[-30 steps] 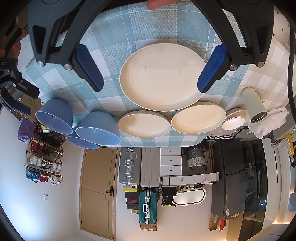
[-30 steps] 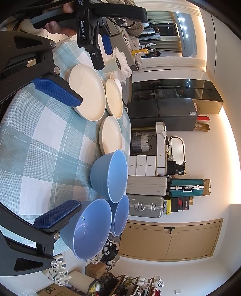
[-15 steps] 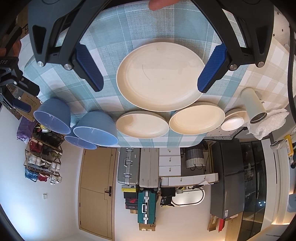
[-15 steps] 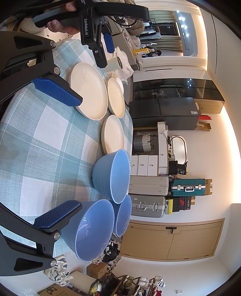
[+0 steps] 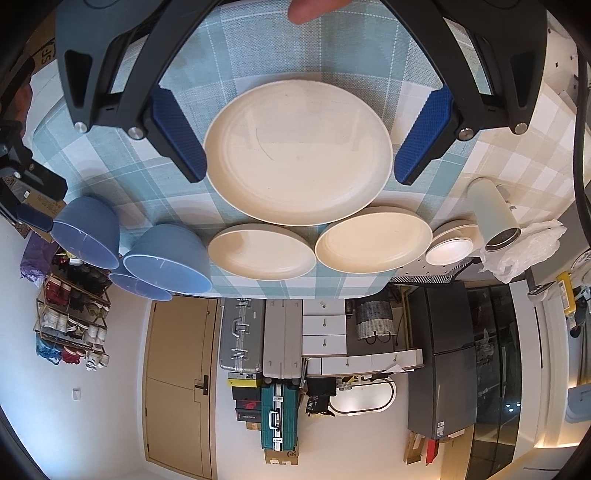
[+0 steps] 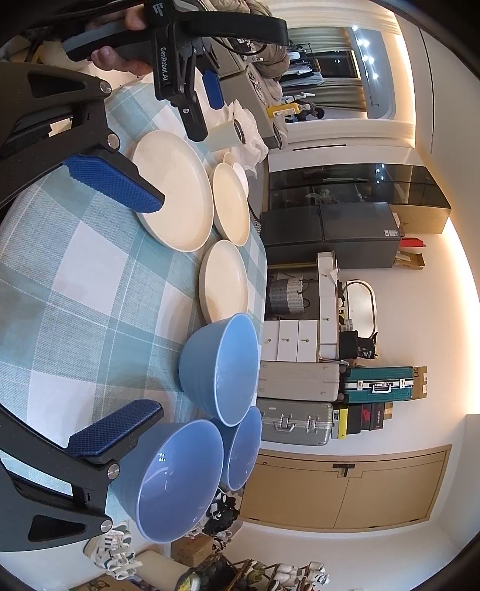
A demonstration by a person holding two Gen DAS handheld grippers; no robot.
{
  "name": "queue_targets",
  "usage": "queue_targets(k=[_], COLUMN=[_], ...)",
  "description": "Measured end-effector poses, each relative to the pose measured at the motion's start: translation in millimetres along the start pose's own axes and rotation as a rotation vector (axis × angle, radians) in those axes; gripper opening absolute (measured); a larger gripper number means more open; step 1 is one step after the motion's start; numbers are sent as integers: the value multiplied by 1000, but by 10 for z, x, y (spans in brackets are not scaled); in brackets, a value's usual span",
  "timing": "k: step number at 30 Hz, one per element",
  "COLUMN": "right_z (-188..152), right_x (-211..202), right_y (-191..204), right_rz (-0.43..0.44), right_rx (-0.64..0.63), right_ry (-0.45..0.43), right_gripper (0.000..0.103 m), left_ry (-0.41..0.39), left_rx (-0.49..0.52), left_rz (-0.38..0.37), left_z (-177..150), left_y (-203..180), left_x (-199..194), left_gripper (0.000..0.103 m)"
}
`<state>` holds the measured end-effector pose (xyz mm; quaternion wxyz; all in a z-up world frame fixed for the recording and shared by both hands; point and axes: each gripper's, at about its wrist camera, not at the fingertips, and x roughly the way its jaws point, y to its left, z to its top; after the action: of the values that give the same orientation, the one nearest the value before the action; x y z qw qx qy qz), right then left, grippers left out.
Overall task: Organize plates and bowls
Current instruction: 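Move the left tool forward to the rim of the nearest cream plate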
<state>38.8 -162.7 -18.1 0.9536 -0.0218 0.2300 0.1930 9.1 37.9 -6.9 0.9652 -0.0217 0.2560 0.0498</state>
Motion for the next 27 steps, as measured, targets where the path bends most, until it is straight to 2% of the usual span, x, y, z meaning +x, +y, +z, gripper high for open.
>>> queue_targets(k=[21, 27], right_z=[493, 681], right_x=[611, 795], right_y=[223, 364], right_rz=[90, 107], right_rx=[-20, -65], right_ry=[59, 68], right_gripper=[103, 103], left_ry=[49, 56], left_rx=[-62, -79], left_rz=[71, 93], left_z=[234, 356], left_y=[346, 481], left_x=[370, 488], left_gripper=[101, 101])
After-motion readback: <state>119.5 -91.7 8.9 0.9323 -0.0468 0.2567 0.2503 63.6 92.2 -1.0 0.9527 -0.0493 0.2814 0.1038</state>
